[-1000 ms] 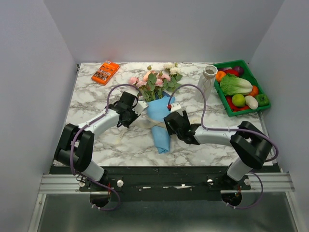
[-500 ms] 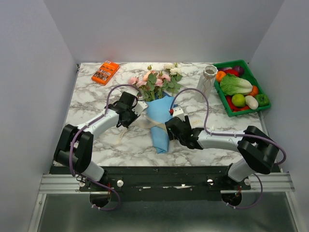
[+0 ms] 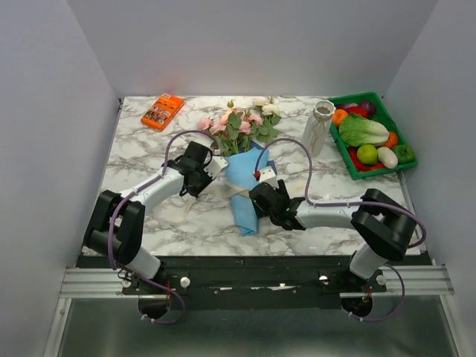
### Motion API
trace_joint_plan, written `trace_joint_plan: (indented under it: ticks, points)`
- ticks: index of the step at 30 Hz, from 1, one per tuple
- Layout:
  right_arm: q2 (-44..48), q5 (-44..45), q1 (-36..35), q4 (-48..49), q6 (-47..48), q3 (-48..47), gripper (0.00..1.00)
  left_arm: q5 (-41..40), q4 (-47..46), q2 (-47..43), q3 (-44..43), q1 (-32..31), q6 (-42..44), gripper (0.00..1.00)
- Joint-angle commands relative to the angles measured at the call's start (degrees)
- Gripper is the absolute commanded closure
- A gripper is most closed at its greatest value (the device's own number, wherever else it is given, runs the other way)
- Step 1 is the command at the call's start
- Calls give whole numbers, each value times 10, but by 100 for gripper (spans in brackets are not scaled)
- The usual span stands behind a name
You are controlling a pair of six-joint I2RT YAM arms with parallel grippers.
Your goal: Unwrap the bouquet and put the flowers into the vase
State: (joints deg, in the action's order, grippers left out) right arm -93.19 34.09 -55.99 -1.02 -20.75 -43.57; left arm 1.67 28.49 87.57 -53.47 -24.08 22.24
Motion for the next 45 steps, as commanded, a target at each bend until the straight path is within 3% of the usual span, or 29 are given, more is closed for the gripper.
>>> trace_joint_plan:
  ticks: [1, 4, 10, 14, 18, 21, 22, 24, 25, 27, 45]
  points:
    - [-40, 28, -4, 50, 33, -23, 21, 15, -1, 16, -5, 0, 5, 67]
    - [-55, 41, -4, 66, 45, -24, 21, 14, -6, 23, -2, 1, 7, 60]
    - [-66, 56, -4, 132, 92, -15, 23, 6, -20, 48, 1, 1, 11, 60]
    - [-76, 34, -3, 162, 115, -14, 28, -2, -29, 60, 1, 1, 11, 69]
    - [-76, -4, -3, 214, 126, 2, 37, -4, -34, 66, 2, 1, 14, 85]
    - [-76, -18, -4, 239, 128, 13, 49, -3, -39, 72, 1, 1, 15, 95]
    - [-75, -18, -4, 245, 128, 16, 62, -2, -40, 72, -1, 1, 13, 100]
    - [-75, -9, -3, 249, 128, 20, 77, 0, -39, 73, -3, 1, 11, 100]
    - [-72, -6, -2, 249, 125, 22, 91, 3, -36, 71, -5, 1, 11, 100]
    - [-66, 5, -1, 249, 121, 26, 99, 10, -34, 61, -5, 1, 11, 100]
    - [99, 32, 56, 213, 105, 45, 99, 3, 13, -38, -26, 14, 3, 100]
